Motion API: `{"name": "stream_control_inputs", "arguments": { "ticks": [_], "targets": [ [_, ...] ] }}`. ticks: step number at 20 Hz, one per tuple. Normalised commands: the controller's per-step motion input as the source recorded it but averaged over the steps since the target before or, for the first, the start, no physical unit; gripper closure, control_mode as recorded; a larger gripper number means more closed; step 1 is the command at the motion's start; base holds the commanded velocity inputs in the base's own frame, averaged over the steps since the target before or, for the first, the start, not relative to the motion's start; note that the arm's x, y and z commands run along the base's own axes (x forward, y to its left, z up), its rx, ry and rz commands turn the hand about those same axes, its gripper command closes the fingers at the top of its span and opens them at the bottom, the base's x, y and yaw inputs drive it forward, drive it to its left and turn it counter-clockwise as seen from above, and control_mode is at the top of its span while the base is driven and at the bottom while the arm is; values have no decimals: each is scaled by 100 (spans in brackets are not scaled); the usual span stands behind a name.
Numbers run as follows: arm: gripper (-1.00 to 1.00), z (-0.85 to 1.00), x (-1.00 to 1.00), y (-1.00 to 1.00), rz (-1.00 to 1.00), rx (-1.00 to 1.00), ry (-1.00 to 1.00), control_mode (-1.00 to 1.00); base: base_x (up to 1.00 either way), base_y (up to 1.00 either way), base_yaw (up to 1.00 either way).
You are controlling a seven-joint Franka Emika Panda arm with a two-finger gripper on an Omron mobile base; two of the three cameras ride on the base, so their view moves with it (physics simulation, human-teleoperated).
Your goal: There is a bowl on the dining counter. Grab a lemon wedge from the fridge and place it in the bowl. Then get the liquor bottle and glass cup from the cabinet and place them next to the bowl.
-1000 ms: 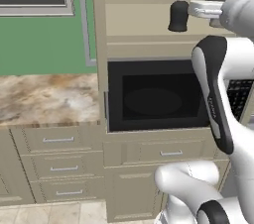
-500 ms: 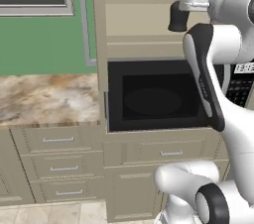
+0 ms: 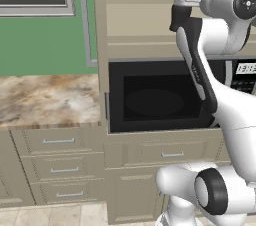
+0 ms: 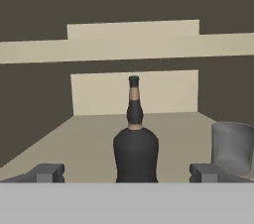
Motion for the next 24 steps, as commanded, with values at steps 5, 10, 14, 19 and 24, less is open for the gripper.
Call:
{"name": "stream_control_inputs", "arguments": {
  "ticks": [5,10,14,19,24],
  "targets": [
    [-100,7,32,-13,0,0,-3,-100,0,0,0],
    [-100,12,29,-8,0,0,0,-100,0,0,0],
    [-100,7,29,-3,0,0,0,-100,0,0,0],
    [-100,6,37,-3,0,0,0,-100,0,0,0],
    [-100,3,41,-2,0,0,0,-100,0,0,0]
  ]
}}
